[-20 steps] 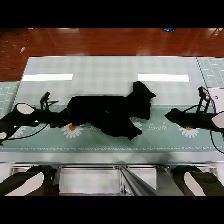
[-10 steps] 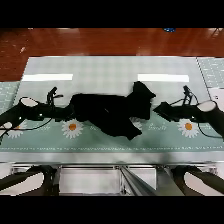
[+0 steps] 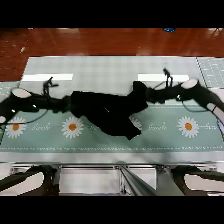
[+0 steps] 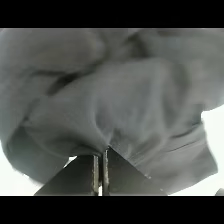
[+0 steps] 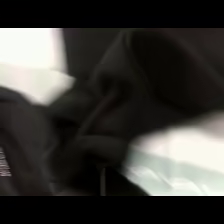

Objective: Fold the shirts.

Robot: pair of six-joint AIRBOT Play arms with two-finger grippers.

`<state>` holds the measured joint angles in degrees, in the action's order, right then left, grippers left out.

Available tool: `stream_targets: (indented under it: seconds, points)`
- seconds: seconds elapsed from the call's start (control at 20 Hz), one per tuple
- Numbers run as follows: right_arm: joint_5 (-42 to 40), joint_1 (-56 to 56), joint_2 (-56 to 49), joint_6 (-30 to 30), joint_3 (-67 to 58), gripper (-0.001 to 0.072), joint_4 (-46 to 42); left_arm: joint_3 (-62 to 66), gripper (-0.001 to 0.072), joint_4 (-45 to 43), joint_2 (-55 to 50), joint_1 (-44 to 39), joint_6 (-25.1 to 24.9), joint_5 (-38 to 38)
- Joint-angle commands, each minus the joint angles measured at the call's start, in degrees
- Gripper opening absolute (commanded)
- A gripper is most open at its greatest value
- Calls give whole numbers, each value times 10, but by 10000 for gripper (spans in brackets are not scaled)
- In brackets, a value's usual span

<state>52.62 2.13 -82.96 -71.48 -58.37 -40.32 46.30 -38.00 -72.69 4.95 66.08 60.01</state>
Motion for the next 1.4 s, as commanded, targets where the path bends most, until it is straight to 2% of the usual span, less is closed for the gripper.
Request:
stream_targets:
  seconds: [0.0,0.25,0.35,0.55,0.7,0.9,1.0,1.2,1.35]
  points:
    - [40,-7,64,-36,-136,23,-71,124,18,6,56,36,-5,30]
    - [61,-20,184,-80,-407,23,-160,430,18,5,124,75,51,34]
    - [84,-20,231,-81,-492,22,-181,531,18,4,151,76,51,37]
    - [101,-20,342,-81,-543,23,-236,650,18,-40,209,76,51,37]
    - [127,-20,419,-100,-543,23,-309,663,18,-107,265,76,51,47]
    - [205,-20,473,-128,-543,23,-370,659,18,-192,320,76,55,136]
    - [263,-20,482,-153,-542,23,-399,647,18,-201,343,76,71,143]
    - [354,-20,486,-173,-516,23,-402,605,18,-211,377,76,71,163]
    - [385,-20,486,-180,-431,23,-395,515,18,-218,379,76,71,188]
